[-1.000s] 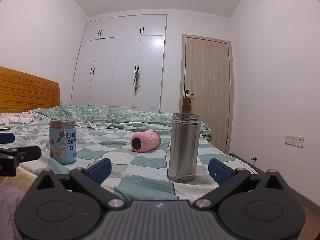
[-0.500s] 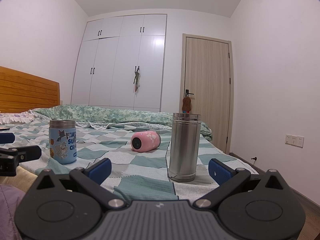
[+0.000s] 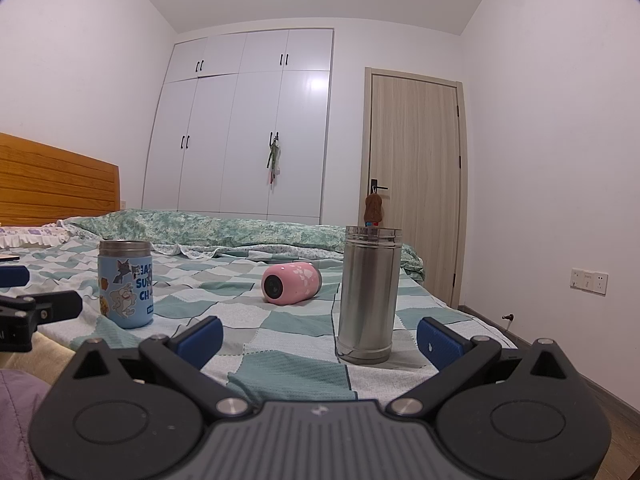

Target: Flip cup upright

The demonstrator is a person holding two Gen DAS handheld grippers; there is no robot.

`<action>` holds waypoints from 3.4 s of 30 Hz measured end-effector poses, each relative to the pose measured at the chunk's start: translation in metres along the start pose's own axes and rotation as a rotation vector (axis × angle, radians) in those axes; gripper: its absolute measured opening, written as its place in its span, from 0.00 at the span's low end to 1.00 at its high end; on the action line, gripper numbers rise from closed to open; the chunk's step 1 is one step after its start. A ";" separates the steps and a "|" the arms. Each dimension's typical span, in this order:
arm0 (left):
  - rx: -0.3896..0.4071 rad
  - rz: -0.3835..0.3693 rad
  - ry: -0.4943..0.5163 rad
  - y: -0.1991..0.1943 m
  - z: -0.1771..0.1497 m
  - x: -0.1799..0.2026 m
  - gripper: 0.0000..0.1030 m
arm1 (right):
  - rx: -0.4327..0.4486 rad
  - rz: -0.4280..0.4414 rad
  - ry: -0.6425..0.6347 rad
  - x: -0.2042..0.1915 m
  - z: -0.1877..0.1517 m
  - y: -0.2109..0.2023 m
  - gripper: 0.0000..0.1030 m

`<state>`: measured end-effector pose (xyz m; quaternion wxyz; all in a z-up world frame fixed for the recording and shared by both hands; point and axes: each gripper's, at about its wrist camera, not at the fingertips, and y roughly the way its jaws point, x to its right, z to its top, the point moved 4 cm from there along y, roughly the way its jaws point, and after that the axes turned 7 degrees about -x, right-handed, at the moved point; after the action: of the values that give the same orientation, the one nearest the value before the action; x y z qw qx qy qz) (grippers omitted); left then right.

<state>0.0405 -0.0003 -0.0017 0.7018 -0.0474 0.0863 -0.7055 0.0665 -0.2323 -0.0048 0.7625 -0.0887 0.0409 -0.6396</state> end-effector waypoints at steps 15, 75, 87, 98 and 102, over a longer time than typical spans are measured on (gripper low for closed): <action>0.000 0.000 0.000 0.000 0.000 0.000 1.00 | 0.000 0.000 0.000 0.000 0.000 0.000 1.00; -0.407 -0.172 0.315 0.274 0.201 -0.029 1.00 | -0.336 0.022 -0.043 -0.067 0.122 0.270 1.00; -0.611 -0.221 0.411 0.393 0.180 -0.012 1.00 | -0.511 -0.095 0.100 -0.044 0.091 0.357 1.00; -0.764 -0.282 0.431 0.474 0.147 0.038 1.00 | -0.557 -0.175 0.173 -0.021 0.066 0.385 1.00; -0.813 -0.306 0.414 0.493 0.131 0.048 1.00 | -0.566 -0.190 0.177 -0.019 0.057 0.393 1.00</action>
<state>0.5487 -0.0555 0.0317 0.4825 -0.1886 0.4852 -0.7044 0.4533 -0.1441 -0.0232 0.6377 -0.2450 0.2750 -0.6765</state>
